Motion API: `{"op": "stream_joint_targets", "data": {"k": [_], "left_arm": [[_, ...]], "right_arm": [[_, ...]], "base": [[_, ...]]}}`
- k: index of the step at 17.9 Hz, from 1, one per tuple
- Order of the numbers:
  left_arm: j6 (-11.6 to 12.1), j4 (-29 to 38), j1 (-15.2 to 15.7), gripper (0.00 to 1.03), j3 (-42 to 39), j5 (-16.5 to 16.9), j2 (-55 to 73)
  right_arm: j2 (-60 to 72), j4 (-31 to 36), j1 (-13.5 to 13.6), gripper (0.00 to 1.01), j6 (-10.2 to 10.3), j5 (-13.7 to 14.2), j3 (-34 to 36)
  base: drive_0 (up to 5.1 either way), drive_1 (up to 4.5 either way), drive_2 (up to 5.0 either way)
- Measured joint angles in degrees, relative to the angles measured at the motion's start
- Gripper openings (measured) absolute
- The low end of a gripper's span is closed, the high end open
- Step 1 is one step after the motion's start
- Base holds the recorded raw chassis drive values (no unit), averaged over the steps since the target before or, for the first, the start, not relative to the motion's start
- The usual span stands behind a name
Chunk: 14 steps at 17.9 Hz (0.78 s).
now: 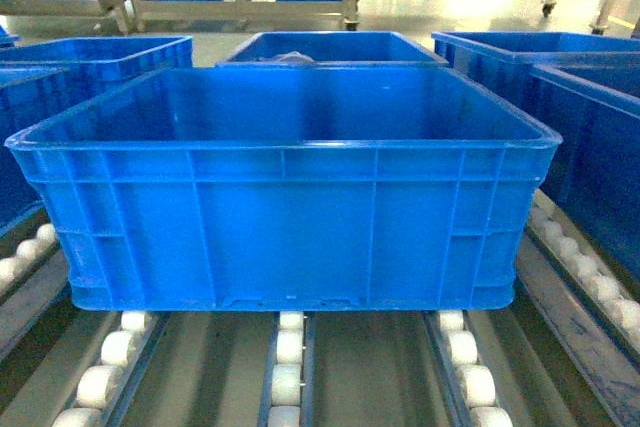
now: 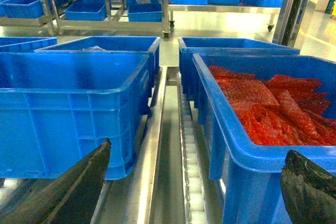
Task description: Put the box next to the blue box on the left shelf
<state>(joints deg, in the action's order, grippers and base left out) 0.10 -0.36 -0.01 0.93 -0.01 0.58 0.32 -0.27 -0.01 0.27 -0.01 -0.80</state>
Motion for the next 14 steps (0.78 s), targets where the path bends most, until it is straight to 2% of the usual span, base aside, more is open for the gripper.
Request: {"op": "stream_joint_targets", "data": {"k": [14], "left_arm": [[0.0, 0.0, 0.0, 0.98, 0.0, 0.0, 0.0]], "right_arm": [[0.0, 0.0, 0.0, 0.98, 0.0, 0.0, 0.0]], "base": [[0.0, 0.00, 0.0]]}}
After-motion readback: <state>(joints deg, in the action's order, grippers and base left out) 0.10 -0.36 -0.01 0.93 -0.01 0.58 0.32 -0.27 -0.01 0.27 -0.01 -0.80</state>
